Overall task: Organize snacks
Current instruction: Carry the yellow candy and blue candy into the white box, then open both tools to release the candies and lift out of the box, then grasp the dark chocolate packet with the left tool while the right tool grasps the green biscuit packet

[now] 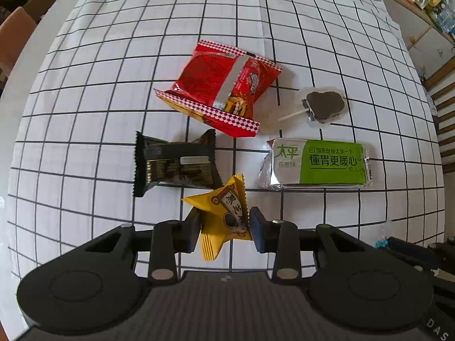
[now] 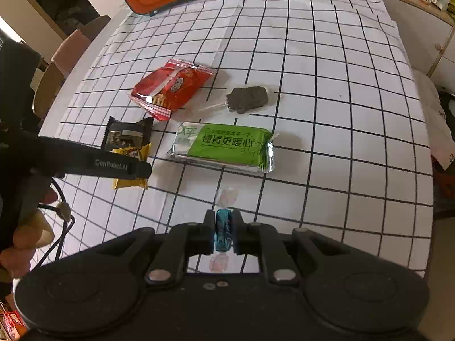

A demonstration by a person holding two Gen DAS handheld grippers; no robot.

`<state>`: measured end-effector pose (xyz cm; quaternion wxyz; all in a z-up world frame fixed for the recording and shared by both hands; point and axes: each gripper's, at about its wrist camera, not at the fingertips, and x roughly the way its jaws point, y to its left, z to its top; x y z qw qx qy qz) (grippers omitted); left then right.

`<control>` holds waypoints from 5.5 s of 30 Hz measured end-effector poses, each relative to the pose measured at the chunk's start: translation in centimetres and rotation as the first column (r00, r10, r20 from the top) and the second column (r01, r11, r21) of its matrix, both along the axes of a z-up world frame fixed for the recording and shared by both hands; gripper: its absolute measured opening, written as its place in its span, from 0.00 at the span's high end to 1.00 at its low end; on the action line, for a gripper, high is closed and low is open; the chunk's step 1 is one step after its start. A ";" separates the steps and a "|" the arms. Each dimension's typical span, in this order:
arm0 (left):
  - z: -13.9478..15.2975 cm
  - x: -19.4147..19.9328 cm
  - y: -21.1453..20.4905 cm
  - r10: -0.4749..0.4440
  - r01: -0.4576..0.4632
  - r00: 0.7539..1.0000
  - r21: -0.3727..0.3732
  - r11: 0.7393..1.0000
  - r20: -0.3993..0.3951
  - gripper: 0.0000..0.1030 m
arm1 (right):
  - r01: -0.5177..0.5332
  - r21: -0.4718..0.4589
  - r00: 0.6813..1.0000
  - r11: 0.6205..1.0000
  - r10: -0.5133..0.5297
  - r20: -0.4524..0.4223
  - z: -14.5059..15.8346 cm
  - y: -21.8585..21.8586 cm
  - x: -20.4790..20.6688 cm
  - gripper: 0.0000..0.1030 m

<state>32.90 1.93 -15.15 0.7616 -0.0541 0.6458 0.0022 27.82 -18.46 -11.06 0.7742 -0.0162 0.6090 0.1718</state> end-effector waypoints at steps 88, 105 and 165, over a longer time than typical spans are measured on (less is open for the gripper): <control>6.0 -27.5 -9.7 -0.451 0.451 0.892 0.000 0.893 -0.021 0.57 | 0.006 -0.028 0.998 1.000 -0.008 -0.061 2.2 -2.6 -25.7 0.83; 9.6 -28.2 -7.5 -0.387 0.391 0.915 -0.015 0.920 0.112 0.31 | 0.038 0.067 0.999 0.997 -0.040 0.032 6.6 -3.6 -26.2 0.68; 5.4 -0.8 2.9 -0.080 0.065 0.983 0.095 0.993 0.164 0.18 | -0.469 -0.054 0.865 0.881 0.471 0.174 2.3 2.8 4.2 0.18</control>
